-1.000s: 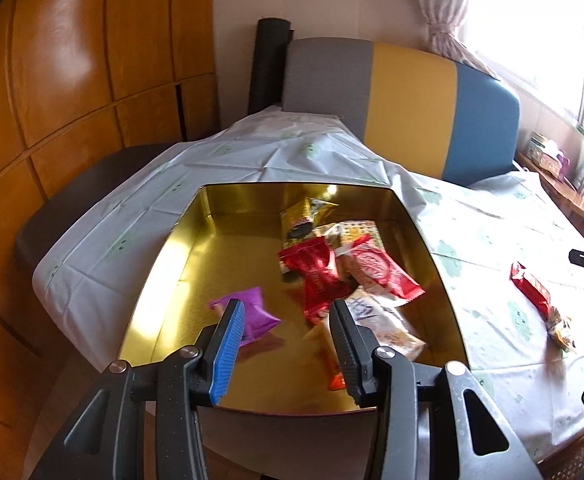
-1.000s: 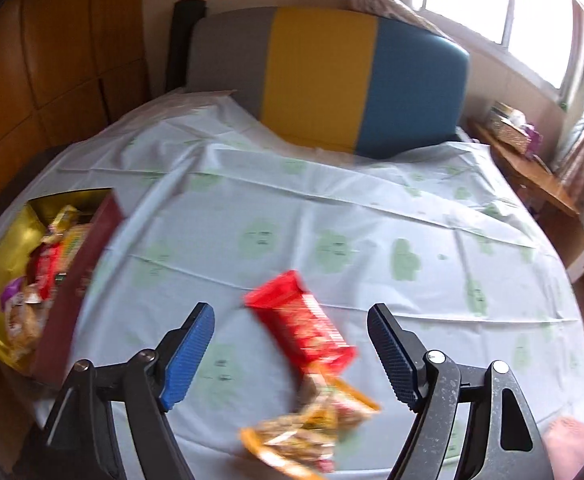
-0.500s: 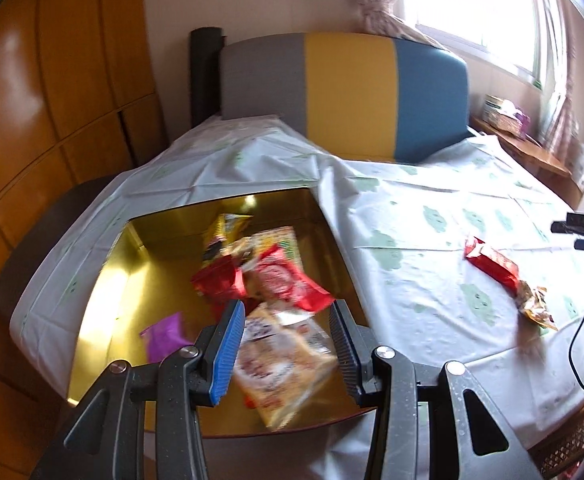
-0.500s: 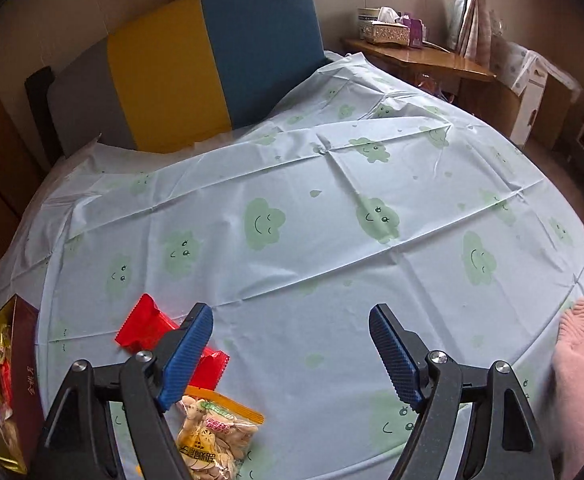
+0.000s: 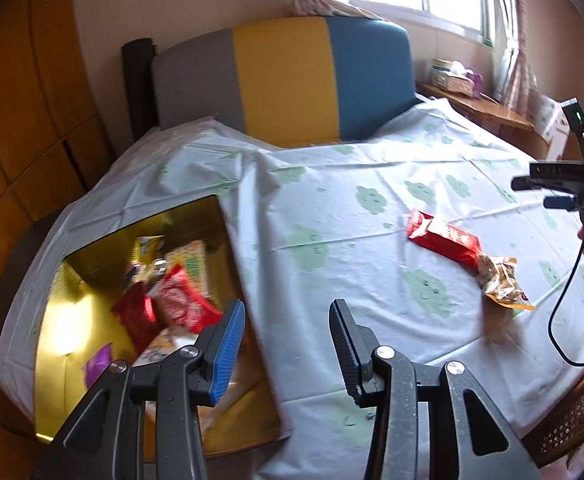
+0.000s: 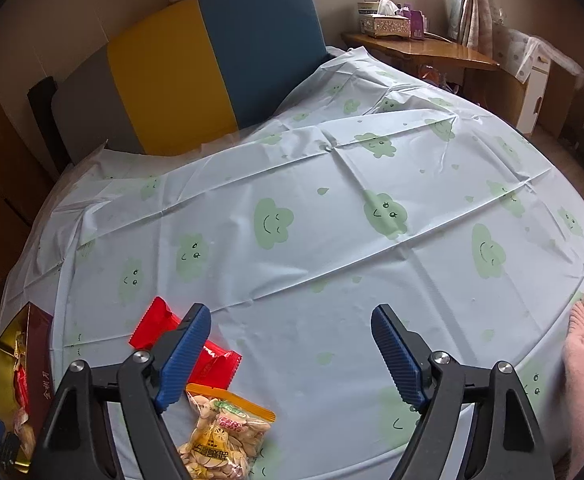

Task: Organize snacks
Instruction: 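Move both open grippers back toward the red packet and peanut bag, then grasp the clear peanut bag with the left gripper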

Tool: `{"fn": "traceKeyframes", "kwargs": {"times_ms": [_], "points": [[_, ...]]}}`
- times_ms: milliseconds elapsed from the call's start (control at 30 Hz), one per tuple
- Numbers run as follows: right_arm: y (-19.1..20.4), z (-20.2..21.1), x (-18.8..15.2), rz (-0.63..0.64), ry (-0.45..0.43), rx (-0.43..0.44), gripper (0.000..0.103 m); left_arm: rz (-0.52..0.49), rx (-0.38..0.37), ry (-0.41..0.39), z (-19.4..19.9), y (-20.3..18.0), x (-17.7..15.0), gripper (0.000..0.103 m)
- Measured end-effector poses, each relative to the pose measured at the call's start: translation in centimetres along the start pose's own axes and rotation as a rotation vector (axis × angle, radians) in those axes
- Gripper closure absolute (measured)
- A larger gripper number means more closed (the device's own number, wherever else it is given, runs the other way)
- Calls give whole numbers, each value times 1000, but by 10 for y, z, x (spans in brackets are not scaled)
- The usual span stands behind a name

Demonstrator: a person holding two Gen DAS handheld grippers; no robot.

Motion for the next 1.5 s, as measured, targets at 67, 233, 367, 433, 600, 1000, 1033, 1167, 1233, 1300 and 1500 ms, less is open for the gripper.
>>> {"fn": "traceKeyframes", "kwargs": {"times_ms": [67,233,367,433,600,1000,1033,1167,1233,1300,1500], "points": [[0,0,0,-4,3,7,20,-15,-20,4,-5,-11,3,58],[-2,1,1,-25,6,18,19,-67,-62,21,-15,-37,8,58],[-5,0,2,-51,14,28,17,-77,-115,47,-24,-56,8,58],[-7,-1,2,-66,22,32,17,-97,-135,54,-28,-66,8,58],[-10,-2,3,-95,35,52,17,-129,-178,62,-32,-87,8,58],[-18,1,7,-159,34,72,14,-205,-223,47,-29,-127,22,58],[-20,1,9,-172,33,76,14,-208,-224,49,-29,-129,23,58],[-35,10,17,-254,-1,94,13,-225,-229,52,-30,-136,26,58],[-45,14,21,-316,-19,106,12,-237,-229,52,-31,-141,27,58],[-55,17,24,-381,-25,129,11,-245,-234,54,-31,-145,29,58],[-67,16,25,-481,-7,172,10,-257,-244,56,-34,-155,36,58]]}}
Point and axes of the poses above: each gripper's, at about its wrist camera, not at the fingertips, and z roughly against the way its jaws point, y to its left, x to its top, the point moved 8 cm from there along -z, roughly the way its jaws point, and after that the axes turned 12 degrees about -z, right-handed, at the moved point
